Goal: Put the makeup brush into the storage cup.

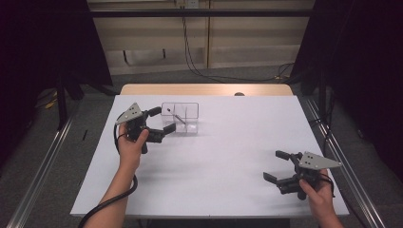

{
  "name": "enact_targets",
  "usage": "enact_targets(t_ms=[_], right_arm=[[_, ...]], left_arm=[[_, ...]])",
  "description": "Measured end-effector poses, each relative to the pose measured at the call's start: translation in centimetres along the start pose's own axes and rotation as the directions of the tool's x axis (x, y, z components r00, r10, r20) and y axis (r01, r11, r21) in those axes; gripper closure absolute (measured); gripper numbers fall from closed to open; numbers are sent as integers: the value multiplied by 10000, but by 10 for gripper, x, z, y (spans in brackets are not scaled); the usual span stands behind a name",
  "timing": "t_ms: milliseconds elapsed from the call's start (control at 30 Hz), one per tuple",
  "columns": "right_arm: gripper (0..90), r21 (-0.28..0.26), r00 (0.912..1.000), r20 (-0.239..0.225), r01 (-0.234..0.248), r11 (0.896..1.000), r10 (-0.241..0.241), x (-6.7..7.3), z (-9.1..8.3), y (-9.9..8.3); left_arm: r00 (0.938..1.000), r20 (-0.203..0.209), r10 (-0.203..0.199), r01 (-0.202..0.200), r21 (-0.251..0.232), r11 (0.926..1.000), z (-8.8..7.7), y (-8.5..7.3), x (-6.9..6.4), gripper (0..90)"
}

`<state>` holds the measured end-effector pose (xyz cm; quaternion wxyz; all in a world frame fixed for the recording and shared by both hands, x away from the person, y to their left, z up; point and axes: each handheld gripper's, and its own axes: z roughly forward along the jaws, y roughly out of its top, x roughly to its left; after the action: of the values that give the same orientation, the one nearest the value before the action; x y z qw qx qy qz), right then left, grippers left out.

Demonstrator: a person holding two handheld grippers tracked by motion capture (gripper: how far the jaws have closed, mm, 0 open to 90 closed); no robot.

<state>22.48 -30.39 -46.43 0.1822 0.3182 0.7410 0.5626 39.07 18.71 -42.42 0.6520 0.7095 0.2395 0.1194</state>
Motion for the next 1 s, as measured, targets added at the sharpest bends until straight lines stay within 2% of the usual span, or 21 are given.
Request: enact_targets(t_ms=[367, 700, 1000], right_arm=[[46, -8, 10000, 11, -21, 10000, 21, 0, -1, 0], [46, -23, 10000, 23, -29, 10000, 29, 0, -1, 0], [46, -25, 10000, -8, 8, 10000, -8, 0, -1, 1]], left_arm=[[10000, 25, 20, -20, 159, 9999, -12, -8, -1, 2], [9998, 127, -121, 121, -14, 9999, -26, -13, -2, 2], [9999, 167, -6, 5, 92, 10000, -34, -14, -8, 4]])
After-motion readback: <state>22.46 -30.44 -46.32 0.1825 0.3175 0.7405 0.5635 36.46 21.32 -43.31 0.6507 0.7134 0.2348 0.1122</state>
